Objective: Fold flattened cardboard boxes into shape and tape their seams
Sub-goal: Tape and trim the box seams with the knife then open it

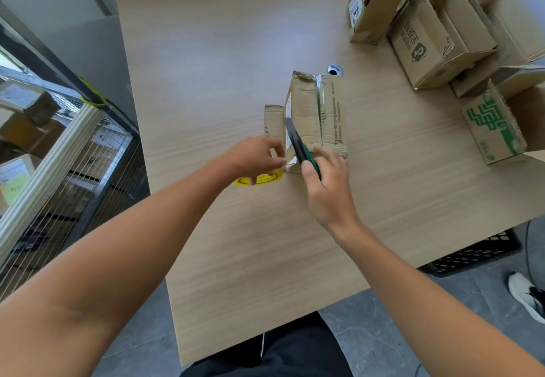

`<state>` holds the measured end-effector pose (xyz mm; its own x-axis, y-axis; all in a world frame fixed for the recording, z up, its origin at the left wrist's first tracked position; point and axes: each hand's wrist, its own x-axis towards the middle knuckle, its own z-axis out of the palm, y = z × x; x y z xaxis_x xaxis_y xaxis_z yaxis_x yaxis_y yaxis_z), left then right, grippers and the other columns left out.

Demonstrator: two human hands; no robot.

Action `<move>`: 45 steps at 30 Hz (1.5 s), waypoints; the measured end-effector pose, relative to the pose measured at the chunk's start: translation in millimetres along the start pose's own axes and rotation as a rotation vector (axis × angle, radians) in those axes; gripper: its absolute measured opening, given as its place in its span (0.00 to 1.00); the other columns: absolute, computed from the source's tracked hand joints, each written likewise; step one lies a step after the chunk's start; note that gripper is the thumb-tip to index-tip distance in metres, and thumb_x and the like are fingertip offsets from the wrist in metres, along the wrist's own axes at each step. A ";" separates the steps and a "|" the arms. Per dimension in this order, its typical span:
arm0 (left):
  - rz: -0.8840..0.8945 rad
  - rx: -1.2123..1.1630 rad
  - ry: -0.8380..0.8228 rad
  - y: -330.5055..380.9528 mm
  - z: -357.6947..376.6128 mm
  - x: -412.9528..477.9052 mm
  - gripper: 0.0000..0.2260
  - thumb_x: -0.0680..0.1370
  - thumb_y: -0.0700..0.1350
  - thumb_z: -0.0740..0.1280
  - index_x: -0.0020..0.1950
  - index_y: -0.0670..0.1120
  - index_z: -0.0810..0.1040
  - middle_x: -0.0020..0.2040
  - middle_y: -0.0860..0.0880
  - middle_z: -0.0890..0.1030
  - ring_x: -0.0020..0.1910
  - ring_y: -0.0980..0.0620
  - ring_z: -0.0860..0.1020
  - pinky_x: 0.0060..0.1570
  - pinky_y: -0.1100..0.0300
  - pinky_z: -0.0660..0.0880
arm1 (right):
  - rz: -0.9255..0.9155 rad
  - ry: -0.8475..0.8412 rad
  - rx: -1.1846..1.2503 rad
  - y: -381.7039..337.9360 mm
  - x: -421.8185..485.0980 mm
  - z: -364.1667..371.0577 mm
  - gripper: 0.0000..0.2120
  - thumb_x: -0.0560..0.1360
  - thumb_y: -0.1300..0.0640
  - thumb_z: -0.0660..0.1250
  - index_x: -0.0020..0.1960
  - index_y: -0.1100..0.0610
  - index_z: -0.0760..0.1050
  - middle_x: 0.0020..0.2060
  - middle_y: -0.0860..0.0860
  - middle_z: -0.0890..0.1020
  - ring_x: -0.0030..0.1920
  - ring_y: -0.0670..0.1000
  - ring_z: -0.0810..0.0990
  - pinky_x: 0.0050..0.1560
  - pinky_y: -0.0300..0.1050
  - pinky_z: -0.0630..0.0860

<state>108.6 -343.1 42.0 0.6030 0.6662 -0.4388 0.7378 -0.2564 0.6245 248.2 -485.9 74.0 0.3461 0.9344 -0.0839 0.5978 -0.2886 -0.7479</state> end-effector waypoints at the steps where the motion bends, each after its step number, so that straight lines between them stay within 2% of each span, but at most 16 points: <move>1: -0.003 -0.004 -0.003 0.3 -1.7 -0.3 0.03 0.78 0.54 0.67 0.47 0.57 0.76 0.38 0.51 0.83 0.22 0.50 0.80 0.32 0.59 0.70 | 0.009 -0.046 0.014 -4.9 8.7 3.8 0.18 0.84 0.51 0.57 0.64 0.61 0.77 0.69 0.52 0.74 0.73 0.52 0.67 0.75 0.49 0.60; 3: -0.023 -0.005 -0.004 0.6 -5.6 -1.6 0.03 0.77 0.53 0.67 0.47 0.56 0.77 0.39 0.51 0.84 0.22 0.50 0.80 0.32 0.59 0.71 | 0.097 -0.160 -0.009 -11.6 22.0 8.7 0.20 0.85 0.52 0.56 0.67 0.64 0.75 0.76 0.54 0.69 0.78 0.53 0.61 0.80 0.58 0.52; 5: -0.049 0.044 0.015 -0.9 -11.5 -3.5 0.03 0.77 0.53 0.67 0.47 0.56 0.77 0.40 0.52 0.84 0.22 0.51 0.80 0.34 0.59 0.72 | 0.134 -0.213 -0.056 -10.7 26.7 10.8 0.18 0.85 0.53 0.55 0.56 0.64 0.78 0.76 0.54 0.68 0.79 0.54 0.60 0.79 0.62 0.50; 7: -0.059 0.150 0.062 -4.9 -19.0 -4.9 0.04 0.77 0.54 0.65 0.49 0.57 0.79 0.42 0.53 0.84 0.20 0.55 0.78 0.36 0.60 0.74 | 0.160 -0.232 -0.028 -8.0 26.0 8.4 0.18 0.85 0.53 0.56 0.54 0.66 0.79 0.78 0.53 0.65 0.80 0.52 0.57 0.80 0.55 0.52; 11: -0.030 0.256 0.114 -10.3 -33.0 -5.1 0.08 0.79 0.58 0.63 0.51 0.58 0.80 0.44 0.53 0.85 0.20 0.59 0.76 0.37 0.61 0.72 | 0.188 -0.356 -0.134 -7.0 28.5 1.3 0.22 0.85 0.53 0.55 0.62 0.69 0.77 0.82 0.51 0.53 0.81 0.46 0.48 0.74 0.39 0.52; 16: 0.026 0.310 0.207 -12.0 -26.4 -5.4 0.07 0.80 0.58 0.63 0.51 0.59 0.79 0.46 0.55 0.84 0.40 0.52 0.78 0.47 0.52 0.78 | 0.183 -0.373 -0.250 -17.4 33.5 -4.9 0.22 0.85 0.53 0.52 0.65 0.67 0.76 0.82 0.51 0.52 0.81 0.50 0.53 0.71 0.40 0.57; 21: 0.124 0.463 0.257 -7.4 -13.7 -10.9 0.09 0.82 0.56 0.60 0.56 0.58 0.78 0.47 0.51 0.81 0.51 0.45 0.79 0.40 0.55 0.71 | 0.149 -0.446 -0.388 -6.6 38.5 6.2 0.25 0.85 0.54 0.53 0.73 0.71 0.66 0.83 0.57 0.45 0.82 0.56 0.48 0.74 0.42 0.55; 24: 0.196 0.468 0.359 -3.7 -19.3 -15.4 0.08 0.82 0.55 0.59 0.54 0.55 0.76 0.47 0.50 0.81 0.48 0.44 0.79 0.39 0.54 0.70 | 0.102 -0.486 -0.651 7.6 35.5 13.1 0.22 0.83 0.52 0.56 0.58 0.68 0.80 0.78 0.62 0.30 0.80 0.60 0.31 0.79 0.50 0.46; 26: 0.163 0.418 0.476 -8.9 -34.6 -15.8 0.09 0.83 0.57 0.58 0.54 0.55 0.75 0.47 0.50 0.80 0.46 0.44 0.78 0.39 0.54 0.68 | 0.042 -0.493 -0.668 21.1 34.1 11.4 0.21 0.82 0.51 0.57 0.45 0.63 0.82 0.77 0.61 0.27 0.78 0.58 0.27 0.80 0.50 0.49; 28: 0.109 0.417 0.522 -16.4 -47.4 -14.7 0.13 0.82 0.61 0.57 0.55 0.54 0.74 0.47 0.52 0.78 0.44 0.45 0.77 0.39 0.54 0.67 | -0.020 -0.516 -0.581 27.7 35.8 0.0 0.22 0.82 0.48 0.59 0.34 0.57 0.74 0.80 0.54 0.30 0.80 0.50 0.30 0.75 0.46 0.58; 31: 0.033 0.428 0.436 -21.7 -55.9 -10.4 0.17 0.82 0.65 0.54 0.57 0.55 0.72 0.47 0.54 0.74 0.44 0.48 0.74 0.40 0.54 0.67 | -0.175 -0.473 -0.410 30.8 35.1 -18.2 0.19 0.81 0.46 0.65 0.36 0.55 0.71 0.83 0.52 0.45 0.81 0.45 0.41 0.73 0.42 0.60; 35: -0.031 0.288 0.467 -30.5 -54.8 -2.3 0.16 0.82 0.63 0.54 0.55 0.55 0.73 0.45 0.53 0.76 0.44 0.47 0.74 0.40 0.54 0.68 | -0.305 0.088 -0.077 41.5 32.3 -21.3 0.15 0.76 0.50 0.72 0.49 0.63 0.79 0.64 0.53 0.78 0.69 0.53 0.74 0.70 0.45 0.70; 37: -0.036 0.267 0.482 -34.8 -48.7 -0.3 0.14 0.83 0.61 0.55 0.55 0.55 0.73 0.47 0.51 0.79 0.46 0.45 0.76 0.41 0.53 0.68 | -0.279 0.334 -0.032 37.6 41.0 -6.2 0.21 0.74 0.46 0.73 0.57 0.62 0.78 0.60 0.52 0.79 0.66 0.53 0.74 0.71 0.41 0.66; 40: -0.029 0.259 0.457 -34.9 -38.7 5.2 0.11 0.83 0.58 0.55 0.56 0.55 0.73 0.50 0.50 0.80 0.49 0.44 0.78 0.42 0.53 0.68 | -0.197 0.387 -0.094 31.6 62.3 29.5 0.27 0.73 0.45 0.76 0.62 0.63 0.76 0.63 0.56 0.80 0.72 0.57 0.71 0.78 0.57 0.56; 42: -0.036 0.241 0.435 -32.6 -35.7 9.1 0.12 0.83 0.58 0.54 0.56 0.54 0.74 0.51 0.50 0.80 0.49 0.44 0.78 0.44 0.52 0.70 | -0.190 0.397 -0.194 39.1 69.6 51.6 0.24 0.74 0.47 0.76 0.60 0.64 0.78 0.64 0.57 0.80 0.72 0.60 0.73 0.77 0.67 0.53; 45: -0.045 0.207 0.435 -35.0 -35.5 14.4 0.16 0.84 0.60 0.51 0.55 0.54 0.74 0.51 0.50 0.80 0.49 0.44 0.78 0.46 0.50 0.73 | -0.342 0.566 -0.331 66.0 75.5 72.2 0.14 0.75 0.52 0.77 0.48 0.61 0.77 0.63 0.55 0.82 0.69 0.60 0.77 0.75 0.71 0.59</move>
<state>80.6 -299.7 36.8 0.4191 0.8995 -0.1237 0.8316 -0.3256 0.4500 261.6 -419.3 -29.3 0.3675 0.7587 0.5379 0.8952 -0.1319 -0.4257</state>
